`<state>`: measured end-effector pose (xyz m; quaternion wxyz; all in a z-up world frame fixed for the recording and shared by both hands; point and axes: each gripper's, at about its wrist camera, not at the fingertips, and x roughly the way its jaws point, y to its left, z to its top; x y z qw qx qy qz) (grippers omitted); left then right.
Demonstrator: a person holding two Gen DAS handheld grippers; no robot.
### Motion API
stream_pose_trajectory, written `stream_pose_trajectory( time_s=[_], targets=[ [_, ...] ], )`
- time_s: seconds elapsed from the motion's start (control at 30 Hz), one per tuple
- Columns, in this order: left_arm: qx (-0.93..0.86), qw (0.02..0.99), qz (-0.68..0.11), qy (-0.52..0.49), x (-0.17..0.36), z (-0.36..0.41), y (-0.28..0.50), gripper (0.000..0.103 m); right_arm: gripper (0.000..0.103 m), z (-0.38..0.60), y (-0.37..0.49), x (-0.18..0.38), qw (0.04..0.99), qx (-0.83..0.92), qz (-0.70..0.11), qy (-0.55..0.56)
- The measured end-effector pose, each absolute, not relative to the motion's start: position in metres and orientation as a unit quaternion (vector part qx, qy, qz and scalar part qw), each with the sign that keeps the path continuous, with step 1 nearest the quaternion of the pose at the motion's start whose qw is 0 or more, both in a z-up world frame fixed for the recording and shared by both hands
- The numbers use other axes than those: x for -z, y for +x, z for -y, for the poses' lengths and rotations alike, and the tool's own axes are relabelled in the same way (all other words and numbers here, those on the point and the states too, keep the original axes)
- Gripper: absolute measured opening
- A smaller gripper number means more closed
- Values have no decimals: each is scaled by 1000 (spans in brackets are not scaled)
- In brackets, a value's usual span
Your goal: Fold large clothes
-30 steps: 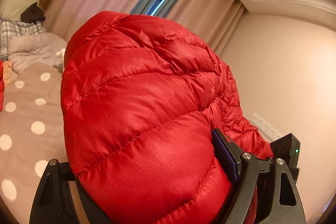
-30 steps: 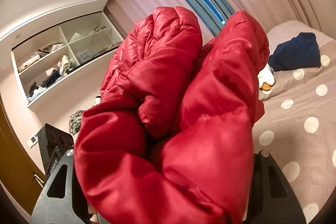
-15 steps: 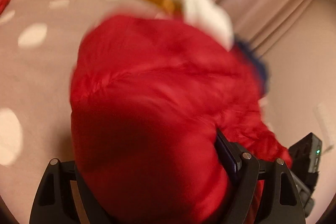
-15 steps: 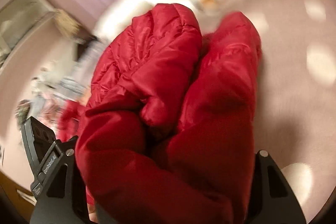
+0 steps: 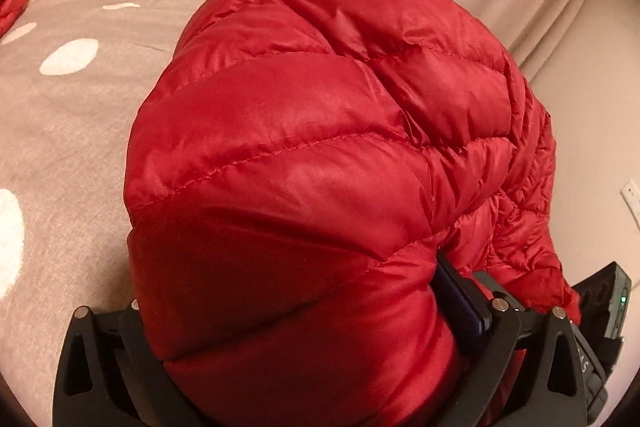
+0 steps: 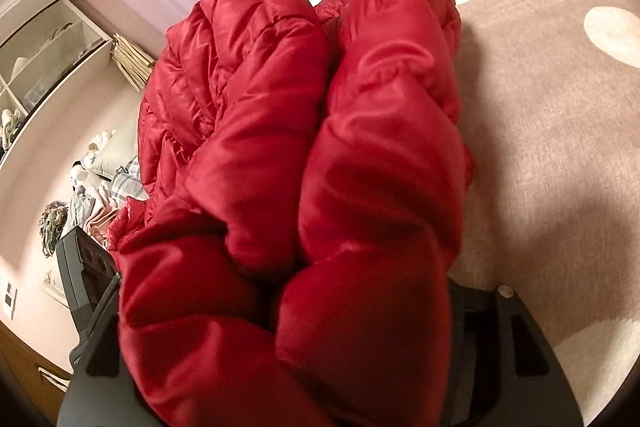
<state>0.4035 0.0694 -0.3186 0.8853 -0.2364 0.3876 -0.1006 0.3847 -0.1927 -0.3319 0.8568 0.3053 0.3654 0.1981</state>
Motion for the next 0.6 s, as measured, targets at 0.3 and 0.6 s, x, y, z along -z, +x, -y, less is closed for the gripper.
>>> stream_pose_trajectory(
  time_s=[0.3,0.6],
  targets=[
    [29,893,-415,-168,246,-89,336,101,84,217,376,306,842,-158,-432,283],
    [-4,950,-298,-97,119,-87,222,101,84,252,276,192,906,-87,-368,191]
  ],
)
